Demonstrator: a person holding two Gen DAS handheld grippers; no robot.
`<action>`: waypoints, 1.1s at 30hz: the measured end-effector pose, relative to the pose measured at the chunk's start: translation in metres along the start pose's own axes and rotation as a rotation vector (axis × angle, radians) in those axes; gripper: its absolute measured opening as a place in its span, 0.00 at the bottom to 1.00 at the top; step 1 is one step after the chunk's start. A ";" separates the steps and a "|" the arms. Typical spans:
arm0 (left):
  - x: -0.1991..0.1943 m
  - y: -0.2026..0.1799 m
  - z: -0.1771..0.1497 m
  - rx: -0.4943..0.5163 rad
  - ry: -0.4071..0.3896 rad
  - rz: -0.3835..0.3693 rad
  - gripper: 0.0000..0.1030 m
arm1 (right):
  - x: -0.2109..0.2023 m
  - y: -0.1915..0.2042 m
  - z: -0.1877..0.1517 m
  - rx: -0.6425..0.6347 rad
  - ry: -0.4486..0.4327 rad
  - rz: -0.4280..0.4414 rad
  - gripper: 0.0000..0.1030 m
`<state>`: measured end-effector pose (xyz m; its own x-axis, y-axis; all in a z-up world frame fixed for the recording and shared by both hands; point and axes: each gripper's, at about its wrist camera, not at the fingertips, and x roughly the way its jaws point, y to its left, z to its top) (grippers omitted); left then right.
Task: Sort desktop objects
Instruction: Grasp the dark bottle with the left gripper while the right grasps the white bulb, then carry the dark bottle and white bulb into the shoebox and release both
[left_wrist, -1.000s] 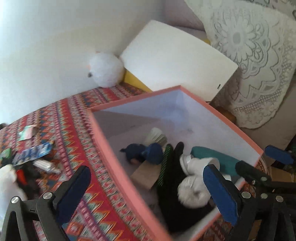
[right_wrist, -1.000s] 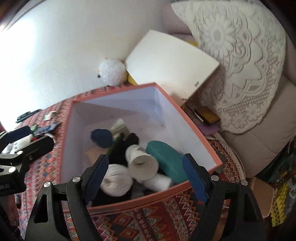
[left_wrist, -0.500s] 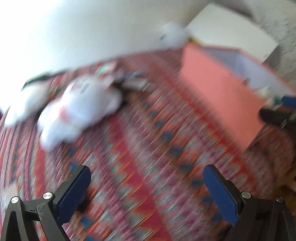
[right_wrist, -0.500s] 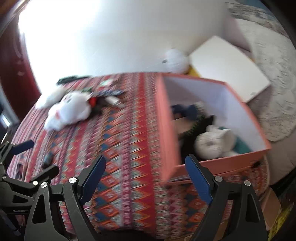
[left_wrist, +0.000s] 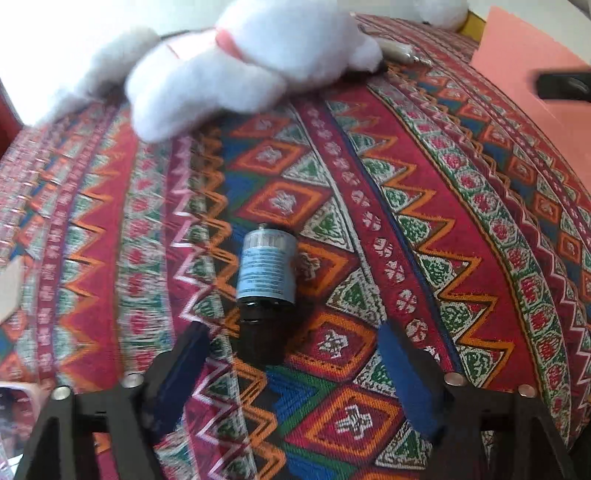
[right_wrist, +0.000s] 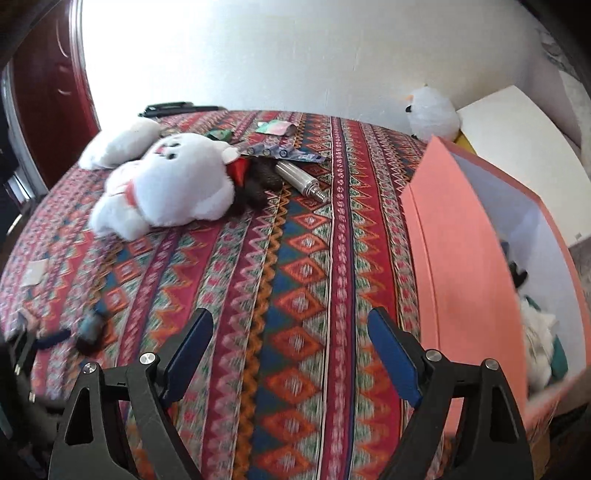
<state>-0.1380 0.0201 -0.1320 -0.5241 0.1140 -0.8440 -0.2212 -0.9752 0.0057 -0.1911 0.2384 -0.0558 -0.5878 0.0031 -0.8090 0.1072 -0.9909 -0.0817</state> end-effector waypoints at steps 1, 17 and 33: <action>0.002 0.000 0.001 0.005 -0.008 -0.008 0.71 | 0.013 -0.001 0.008 -0.010 0.008 -0.009 0.82; 0.011 0.008 0.023 -0.013 -0.053 -0.083 0.23 | 0.184 0.000 0.138 -0.075 0.069 -0.039 0.60; -0.023 -0.017 -0.004 0.007 -0.042 -0.117 0.23 | 0.066 0.028 0.015 -0.033 0.153 0.114 0.37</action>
<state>-0.1189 0.0338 -0.1148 -0.5288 0.2346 -0.8157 -0.2883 -0.9535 -0.0873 -0.2395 0.2092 -0.1028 -0.4422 -0.0857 -0.8928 0.1941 -0.9810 -0.0020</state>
